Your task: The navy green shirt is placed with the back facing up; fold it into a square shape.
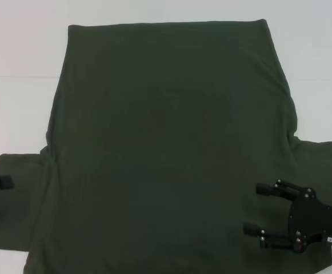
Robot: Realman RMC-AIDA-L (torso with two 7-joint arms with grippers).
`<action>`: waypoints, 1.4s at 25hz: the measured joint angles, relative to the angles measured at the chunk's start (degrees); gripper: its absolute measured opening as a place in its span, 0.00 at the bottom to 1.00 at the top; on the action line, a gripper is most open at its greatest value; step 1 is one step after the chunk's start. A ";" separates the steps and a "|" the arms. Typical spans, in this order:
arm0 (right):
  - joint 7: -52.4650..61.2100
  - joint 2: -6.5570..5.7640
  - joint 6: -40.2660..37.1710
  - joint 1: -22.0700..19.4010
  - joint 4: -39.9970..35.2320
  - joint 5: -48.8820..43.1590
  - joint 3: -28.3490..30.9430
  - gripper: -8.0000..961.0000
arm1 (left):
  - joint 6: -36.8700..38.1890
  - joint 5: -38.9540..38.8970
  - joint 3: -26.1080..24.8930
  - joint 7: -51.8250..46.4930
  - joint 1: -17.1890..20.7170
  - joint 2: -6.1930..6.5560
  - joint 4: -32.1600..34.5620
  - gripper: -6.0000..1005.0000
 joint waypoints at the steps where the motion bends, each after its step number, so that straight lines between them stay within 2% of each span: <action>1: 0.00 0.01 -0.05 0.01 0.01 0.00 -0.02 0.95 | -0.32 1.03 -0.24 -1.49 -0.27 0.13 0.18 0.93; 6: 0.00 -0.12 -0.34 0.05 0.01 0.00 0.18 0.95 | -1.62 2.57 -0.36 -4.99 -0.57 0.34 0.84 0.93; 8: 0.01 -0.18 -0.40 0.07 -0.03 0.00 0.32 0.95 | -2.90 6.24 -0.72 -6.90 -1.30 0.92 1.27 0.93; 13: 0.00 -0.18 -0.52 0.03 -0.12 0.00 0.48 0.95 | -4.84 10.67 -0.97 -8.02 -2.13 1.35 2.01 0.93; 35: -0.02 -0.11 -0.56 0.37 -0.35 0.00 0.48 0.95 | -10.52 12.69 0.43 -8.24 -2.64 1.37 -1.63 0.93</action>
